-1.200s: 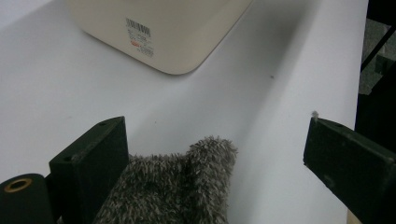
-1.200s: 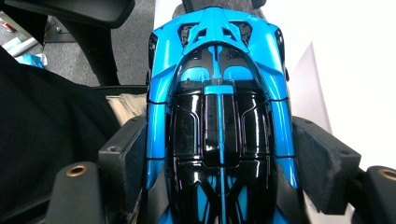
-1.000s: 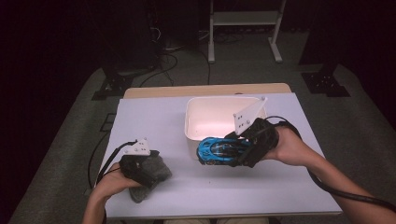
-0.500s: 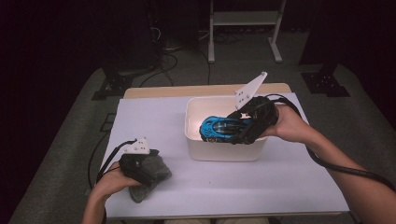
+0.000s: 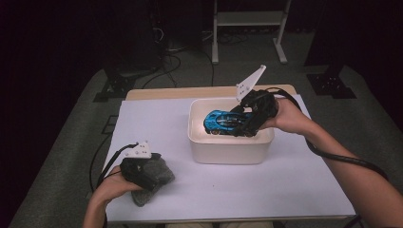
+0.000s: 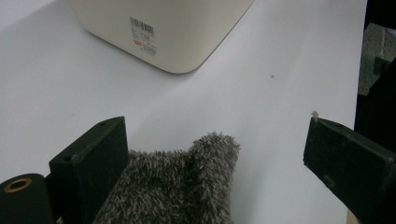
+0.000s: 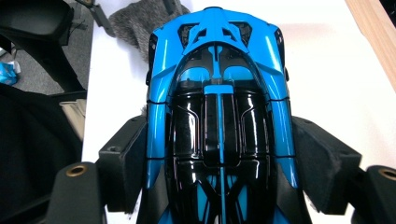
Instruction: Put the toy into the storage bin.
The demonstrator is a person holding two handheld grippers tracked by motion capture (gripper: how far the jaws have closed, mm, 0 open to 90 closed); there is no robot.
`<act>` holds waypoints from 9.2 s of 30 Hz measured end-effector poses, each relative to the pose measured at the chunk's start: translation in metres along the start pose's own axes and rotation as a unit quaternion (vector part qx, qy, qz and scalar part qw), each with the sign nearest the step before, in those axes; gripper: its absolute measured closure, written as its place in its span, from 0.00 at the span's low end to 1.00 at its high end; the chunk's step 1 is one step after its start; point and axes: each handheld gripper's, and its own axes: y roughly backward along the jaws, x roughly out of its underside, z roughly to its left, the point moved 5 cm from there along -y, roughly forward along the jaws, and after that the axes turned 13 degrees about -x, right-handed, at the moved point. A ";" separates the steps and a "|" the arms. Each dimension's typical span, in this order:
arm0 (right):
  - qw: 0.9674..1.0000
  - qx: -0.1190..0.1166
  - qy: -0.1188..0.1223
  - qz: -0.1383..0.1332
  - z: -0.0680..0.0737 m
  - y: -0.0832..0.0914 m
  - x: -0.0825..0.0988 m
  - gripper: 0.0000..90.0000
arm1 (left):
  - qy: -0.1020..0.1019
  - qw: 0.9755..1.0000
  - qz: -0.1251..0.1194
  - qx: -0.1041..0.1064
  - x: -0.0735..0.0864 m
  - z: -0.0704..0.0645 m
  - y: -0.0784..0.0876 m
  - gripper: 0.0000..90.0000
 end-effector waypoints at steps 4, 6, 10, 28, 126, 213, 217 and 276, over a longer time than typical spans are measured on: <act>1.000 0.000 -0.005 -0.003 -0.008 0.000 0.002 0.28 | 0.001 1.000 0.002 0.000 0.001 -0.001 0.000 0.07; 1.000 0.001 -0.009 -0.006 -0.012 0.001 0.004 0.28 | 0.000 1.000 0.002 0.001 0.002 -0.001 0.000 0.07; 1.000 0.000 -0.014 -0.002 -0.020 0.000 0.008 0.28 | 0.001 1.000 0.003 -0.001 0.003 0.000 0.001 0.07; 0.999 -0.007 -0.042 0.010 -0.059 -0.023 0.020 0.28 | 0.007 1.000 0.002 -0.002 0.005 0.002 0.003 0.07; 0.986 -0.081 -0.078 0.126 -0.074 -0.111 0.036 0.29 | 0.012 1.000 -0.004 -0.006 0.007 0.003 0.012 0.07; 0.994 -0.042 -0.090 0.038 -0.045 -0.026 0.015 0.27 | 0.017 1.000 -0.004 -0.014 0.010 0.000 0.016 0.07; 0.994 -0.040 -0.092 0.037 -0.042 -0.023 0.017 0.27 | 0.017 1.000 -0.005 -0.015 0.010 0.000 0.015 0.07; 0.992 -0.003 -0.121 -0.026 -0.003 0.038 0.072 0.25 | 0.023 1.000 0.000 -0.019 0.014 0.002 0.011 0.07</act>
